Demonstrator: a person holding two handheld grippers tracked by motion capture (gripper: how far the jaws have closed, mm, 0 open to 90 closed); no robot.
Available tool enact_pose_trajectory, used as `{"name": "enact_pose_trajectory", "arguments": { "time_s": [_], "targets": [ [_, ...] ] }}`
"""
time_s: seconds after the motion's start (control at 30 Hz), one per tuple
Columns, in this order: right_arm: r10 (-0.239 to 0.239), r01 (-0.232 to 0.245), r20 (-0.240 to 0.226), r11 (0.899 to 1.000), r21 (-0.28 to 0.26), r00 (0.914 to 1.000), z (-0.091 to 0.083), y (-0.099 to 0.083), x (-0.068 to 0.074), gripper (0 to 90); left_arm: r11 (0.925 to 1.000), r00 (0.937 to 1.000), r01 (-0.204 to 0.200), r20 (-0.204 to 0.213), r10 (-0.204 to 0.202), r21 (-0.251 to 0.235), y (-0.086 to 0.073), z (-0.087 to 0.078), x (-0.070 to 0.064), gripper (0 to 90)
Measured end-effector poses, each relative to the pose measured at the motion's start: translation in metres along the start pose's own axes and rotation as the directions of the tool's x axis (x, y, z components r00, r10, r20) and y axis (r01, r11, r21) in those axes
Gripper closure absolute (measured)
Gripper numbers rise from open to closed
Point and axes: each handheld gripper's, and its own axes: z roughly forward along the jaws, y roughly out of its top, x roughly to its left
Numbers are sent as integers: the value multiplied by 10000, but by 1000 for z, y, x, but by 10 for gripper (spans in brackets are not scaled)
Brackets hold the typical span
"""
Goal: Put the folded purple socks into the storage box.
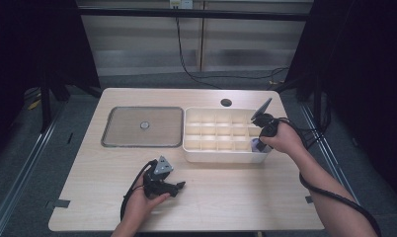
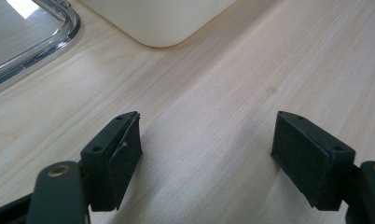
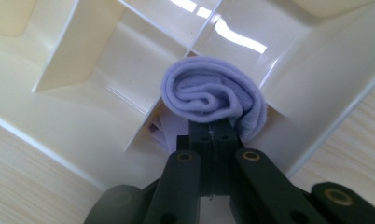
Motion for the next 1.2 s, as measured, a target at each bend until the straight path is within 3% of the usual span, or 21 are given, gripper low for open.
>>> {"name": "enact_pose_trajectory", "arguments": {
  "time_s": [0.53,0.8,1.2],
  "targets": [
    [-403,403,-26,9976,566,9992,24,5,7,900,10000,10000,10,8,-10,9,0,0,0,235],
    [-429,433,-125,9984,364,9990,16,4,8,886,10000,10000,15,5,-15,19,0,0,0,235],
    [-473,472,-186,9989,-44,9987,-15,3,4,866,10000,10000,-49,-32,49,-5,0,0,0,235]
  ]
}}
